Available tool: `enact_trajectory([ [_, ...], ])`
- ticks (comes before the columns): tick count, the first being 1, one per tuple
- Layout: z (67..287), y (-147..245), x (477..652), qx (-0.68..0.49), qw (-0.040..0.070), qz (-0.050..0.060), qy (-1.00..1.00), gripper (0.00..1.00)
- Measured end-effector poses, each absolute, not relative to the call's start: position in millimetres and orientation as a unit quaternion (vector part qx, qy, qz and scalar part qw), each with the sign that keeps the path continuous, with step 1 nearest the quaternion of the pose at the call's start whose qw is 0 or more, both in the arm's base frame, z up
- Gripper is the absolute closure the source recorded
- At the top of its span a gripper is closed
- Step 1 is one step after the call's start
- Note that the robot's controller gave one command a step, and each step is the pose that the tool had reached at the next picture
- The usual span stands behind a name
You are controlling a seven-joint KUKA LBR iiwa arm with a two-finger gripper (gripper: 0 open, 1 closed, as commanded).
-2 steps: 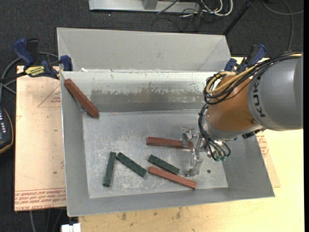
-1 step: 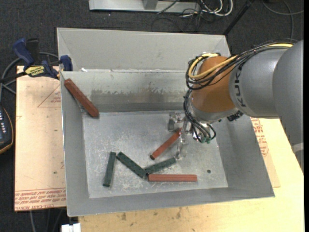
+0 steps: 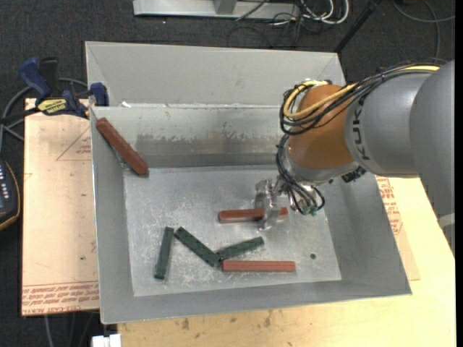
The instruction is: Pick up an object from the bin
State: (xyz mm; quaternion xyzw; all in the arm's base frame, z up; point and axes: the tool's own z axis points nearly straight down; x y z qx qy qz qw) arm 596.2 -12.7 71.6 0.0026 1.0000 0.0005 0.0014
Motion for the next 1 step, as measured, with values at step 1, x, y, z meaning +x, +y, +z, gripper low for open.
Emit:
enact_trajectory([
  [1, 201.1, 16.5, 581.4, -0.011, 0.005, 0.001, 1.0, 1.0],
])
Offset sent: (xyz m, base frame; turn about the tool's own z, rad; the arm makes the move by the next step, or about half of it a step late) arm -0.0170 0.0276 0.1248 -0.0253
